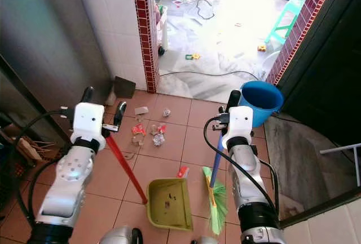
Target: Sweep floor
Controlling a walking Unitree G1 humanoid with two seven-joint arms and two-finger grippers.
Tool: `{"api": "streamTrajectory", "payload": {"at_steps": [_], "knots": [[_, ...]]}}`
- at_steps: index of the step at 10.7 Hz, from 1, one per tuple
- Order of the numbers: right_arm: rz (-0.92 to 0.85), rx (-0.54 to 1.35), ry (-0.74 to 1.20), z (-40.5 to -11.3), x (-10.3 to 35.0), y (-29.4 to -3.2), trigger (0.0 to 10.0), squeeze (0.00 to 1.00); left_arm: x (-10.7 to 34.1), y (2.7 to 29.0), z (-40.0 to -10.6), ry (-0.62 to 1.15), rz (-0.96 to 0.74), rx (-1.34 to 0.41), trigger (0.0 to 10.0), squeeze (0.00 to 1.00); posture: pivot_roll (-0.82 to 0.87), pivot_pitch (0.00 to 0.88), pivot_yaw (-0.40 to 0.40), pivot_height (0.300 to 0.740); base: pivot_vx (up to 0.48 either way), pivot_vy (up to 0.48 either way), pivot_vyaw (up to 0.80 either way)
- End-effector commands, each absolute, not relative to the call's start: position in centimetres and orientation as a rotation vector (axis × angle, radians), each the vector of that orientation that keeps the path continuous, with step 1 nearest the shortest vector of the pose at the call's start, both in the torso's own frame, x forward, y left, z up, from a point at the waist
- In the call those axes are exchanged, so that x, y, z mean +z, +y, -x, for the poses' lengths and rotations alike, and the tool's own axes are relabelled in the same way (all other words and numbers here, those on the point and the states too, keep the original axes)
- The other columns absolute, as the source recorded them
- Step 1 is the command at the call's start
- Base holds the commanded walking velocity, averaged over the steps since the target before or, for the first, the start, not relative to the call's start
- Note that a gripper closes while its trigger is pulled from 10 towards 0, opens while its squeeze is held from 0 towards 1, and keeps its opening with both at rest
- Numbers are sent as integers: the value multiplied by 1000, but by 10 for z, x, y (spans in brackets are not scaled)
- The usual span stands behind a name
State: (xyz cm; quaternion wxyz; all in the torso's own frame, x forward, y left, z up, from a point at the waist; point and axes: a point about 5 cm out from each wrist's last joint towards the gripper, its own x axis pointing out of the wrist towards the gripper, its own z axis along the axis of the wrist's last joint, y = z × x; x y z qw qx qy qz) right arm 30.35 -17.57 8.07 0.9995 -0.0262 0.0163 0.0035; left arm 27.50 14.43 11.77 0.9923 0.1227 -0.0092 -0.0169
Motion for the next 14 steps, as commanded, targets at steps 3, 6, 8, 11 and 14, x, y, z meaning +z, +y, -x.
{"api": "streamTrajectory", "payload": {"at_steps": [3,6,8,11,14], "knots": [[46,0,33,-307,83,-177,10000,0,108,169,-258,64,-261,25,10000,0,6,0,-25,740,0,0,0],[48,0,33,-307,83,-177,10000,0,96,169,-249,143,-225,-23,10000,0,4,0,-28,740,0,0,0],[50,-4,34,-308,84,-178,10000,0,95,165,-249,150,-205,-58,10000,0,3,0,-28,740,0,0,0],[53,-11,36,-308,82,-179,10000,0,83,152,-248,219,-141,-196,10000,0,-1,0,-29,740,0,0,0],[61,-5,27,-308,86,-181,10000,0,76,152,-247,237,-138,-191,10000,0,-13,3,-33,740,0,0,0]]}}
